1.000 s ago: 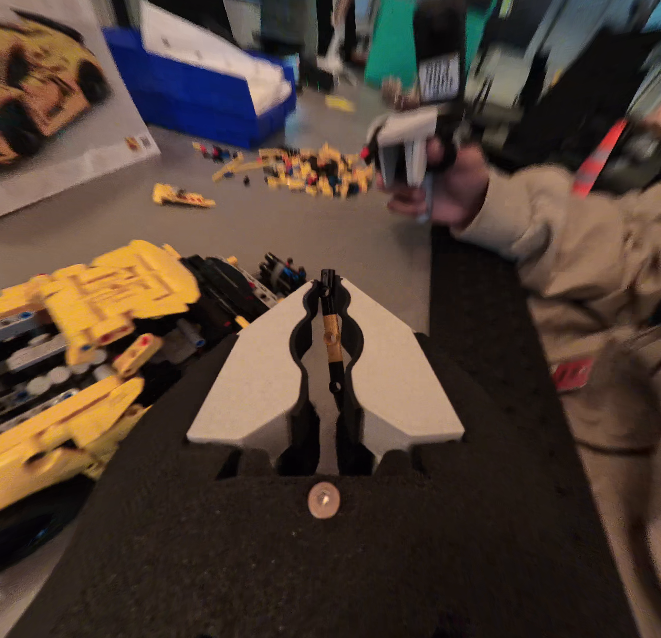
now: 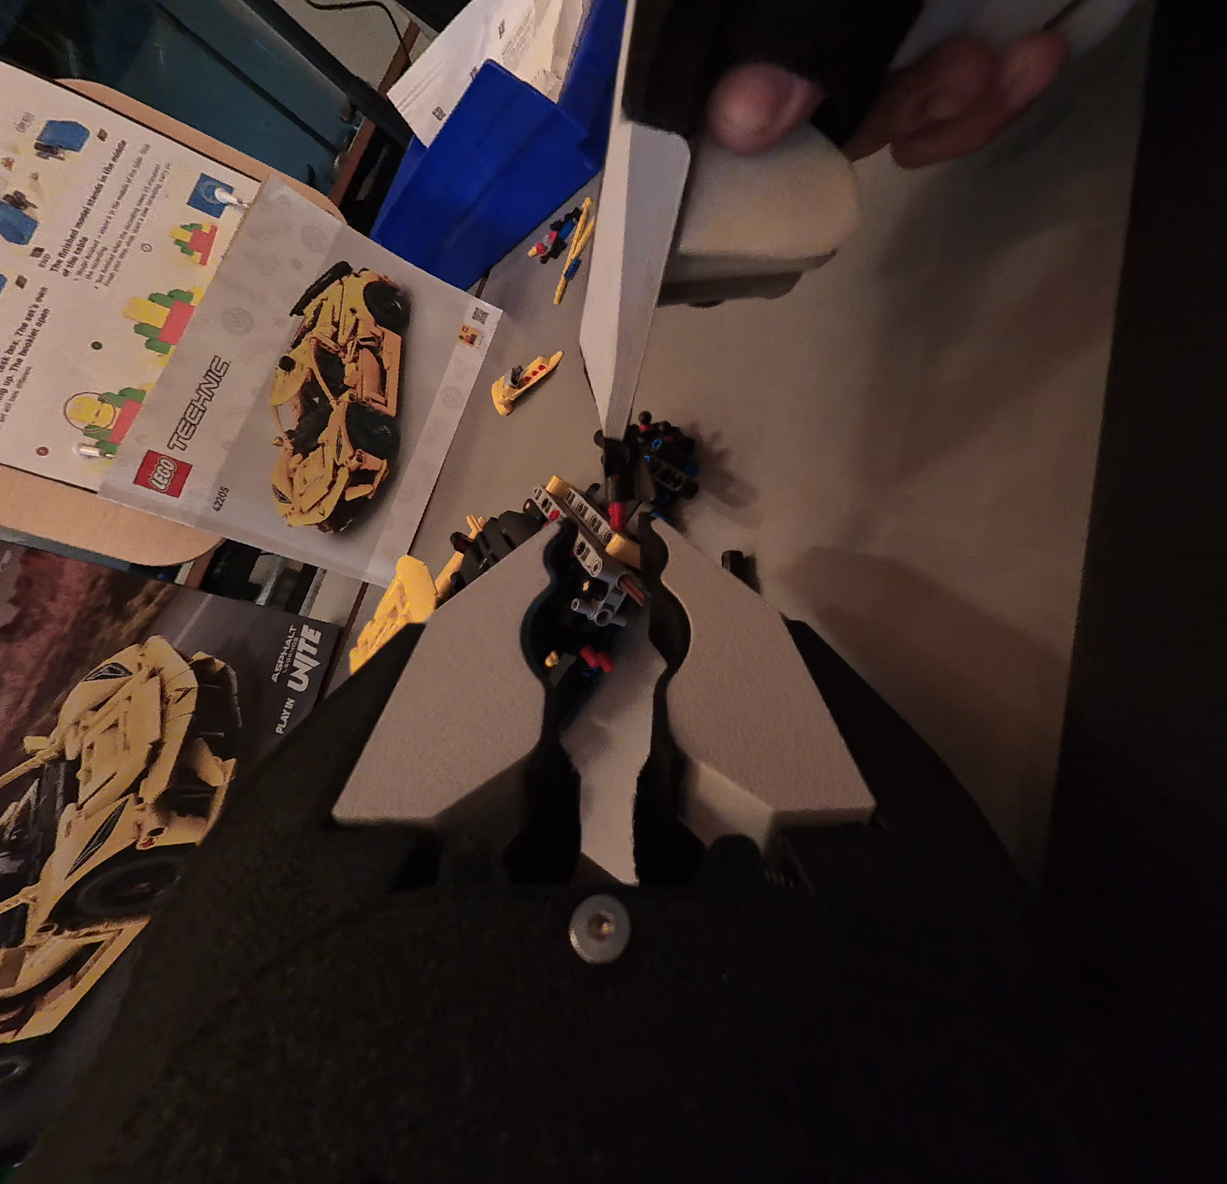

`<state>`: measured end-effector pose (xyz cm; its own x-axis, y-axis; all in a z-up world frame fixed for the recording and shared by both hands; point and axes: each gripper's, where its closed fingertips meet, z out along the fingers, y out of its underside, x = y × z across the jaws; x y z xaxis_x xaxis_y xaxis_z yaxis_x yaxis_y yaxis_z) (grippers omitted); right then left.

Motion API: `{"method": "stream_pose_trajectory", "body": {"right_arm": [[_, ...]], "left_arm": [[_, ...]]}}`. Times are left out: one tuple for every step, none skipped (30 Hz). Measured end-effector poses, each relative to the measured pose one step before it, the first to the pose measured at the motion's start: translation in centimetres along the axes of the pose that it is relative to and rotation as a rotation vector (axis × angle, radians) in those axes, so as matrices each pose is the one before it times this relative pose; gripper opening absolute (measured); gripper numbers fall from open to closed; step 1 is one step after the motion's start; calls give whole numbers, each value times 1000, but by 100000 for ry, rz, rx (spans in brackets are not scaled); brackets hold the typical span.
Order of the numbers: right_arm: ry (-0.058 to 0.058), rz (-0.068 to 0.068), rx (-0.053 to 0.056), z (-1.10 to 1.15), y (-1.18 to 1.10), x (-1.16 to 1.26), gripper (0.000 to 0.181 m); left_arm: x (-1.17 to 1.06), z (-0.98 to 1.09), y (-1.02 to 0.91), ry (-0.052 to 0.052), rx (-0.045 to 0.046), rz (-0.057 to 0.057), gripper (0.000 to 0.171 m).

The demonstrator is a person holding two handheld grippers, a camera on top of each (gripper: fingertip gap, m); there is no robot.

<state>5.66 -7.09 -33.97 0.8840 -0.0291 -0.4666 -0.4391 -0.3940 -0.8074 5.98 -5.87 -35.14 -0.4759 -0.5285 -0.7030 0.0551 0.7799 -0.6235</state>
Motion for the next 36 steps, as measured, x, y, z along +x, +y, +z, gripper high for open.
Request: {"method": "stream_pose_trajectory", "body": {"right_arm": [[-165,72,-799,128,110,-18,0],[-594,-106,250,20,-50,-117,0],[-574,-133,1332,-71,-207,-124,0],[-488,436,535,-77,-92,-27,0],[-695,1069,146,3,10,-10,0],[-1057,1032,1180,-7,-146,-90,0],[-711,36,1642,-31,-240,-114,0],[-480,-889,1544,26,-177,-140,0],[-1265,-1196,2183,71,-203,-241,0],[-1215,-921,1776,123,-156,-184,4],[-152,538,329,104,-21,-41,5],[-303,443,-512,118,35,-27,8],[-1076,-113,-429,188,53,-157,13],[-1022,-683,-678,217,119,-184,17],[256,-609,-892,244,167,-45,20],[802,-882,-765,220,131,-11,20],[2052,-927,-288,111,-10,132,17],[2866,-1111,-16,33,-54,315,10],[1320,-566,-95,41,0,171,7],[-124,1062,-578,36,60,33,6],[-645,1782,-383,13,51,4,6],[-734,912,-424,-12,82,-5,6],[-31,217,-1546,-109,133,-4,6],[245,-824,-752,-158,-60,-79,6],[-571,-105,1430,-157,-308,-222,6],[-1341,1225,619,11,-79,-184,6],[-1904,1031,-1554,1,193,-143,6],[-3274,1590,-518,-29,84,-303,6],[-1920,2309,658,-159,-64,-140,6],[4038,2161,5384,-1182,-727,902,6],[1931,5561,9804,-2354,-1330,1342,6],[-2098,8680,8650,-2537,-1230,1192,5],[-2639,5355,5525,-2026,-900,600,5],[-1583,595,1751,-1212,-499,77,5],[350,-1674,-927,-609,-122,51,5],[1739,-1815,-1477,-350,-10,227,5]], "left_arm": [[93,41,38,148,-383,715,16],[-13,14,8,-771,-268,1580,12],[-75,-70,-127,-822,559,1319,3],[-50,-39,-122,-122,688,-434,3],[-24,-25,-31,396,139,-468,3],[-146,-77,-63,-733,279,730,3],[-148,-83,-99,-1123,509,930,3],[-95,-79,-59,-352,20,428,3],[-109,-58,-7,0,-134,-559,2],[-78,-25,-19,439,260,-1438,2],[-11,3,11,627,-94,-1185,2],[-47,35,69,67,-391,-559,2],[-90,26,48,-603,-496,162,2],[4,11,30,35,-366,45,2],[106,34,21,627,-185,-505,2],[33,-9,-9,94,-67,169,2],[7,-23,-55,-311,41,647,2],[-45,-31,-41,-492,86,452,2],[3,2,1,9,-100,-118,2],[35,4,28,252,-194,-131,2],[5,0,24,-260,-219,770,2],[48,-6,-1,-149,-266,559,2],[102,-6,-64,421,118,-154,2],[-50,-52,-159,-47,737,-808,2],[-226,-157,-211,-179,1209,-2445,2],[-77,-203,-72,2019,703,-5809,2],[232,-174,61,4054,974,-6251,3],[159,-236,-75,2067,1835,-2445,2],[-224,-207,200,-2066,-1069,1580,2],[-1196,-175,1454,-7761,-7352,4210,1],[-1589,-346,2347,-7140,-7524,4389,1],[-949,-610,1483,613,-883,-6565,1],[-974,-830,183,1562,4191,-10852,1],[-655,-578,-299,457,4152,-6715,1],[-99,-105,-248,858,1993,-2727,2],[297,143,-286,1516,1113,-1081,2]]}}
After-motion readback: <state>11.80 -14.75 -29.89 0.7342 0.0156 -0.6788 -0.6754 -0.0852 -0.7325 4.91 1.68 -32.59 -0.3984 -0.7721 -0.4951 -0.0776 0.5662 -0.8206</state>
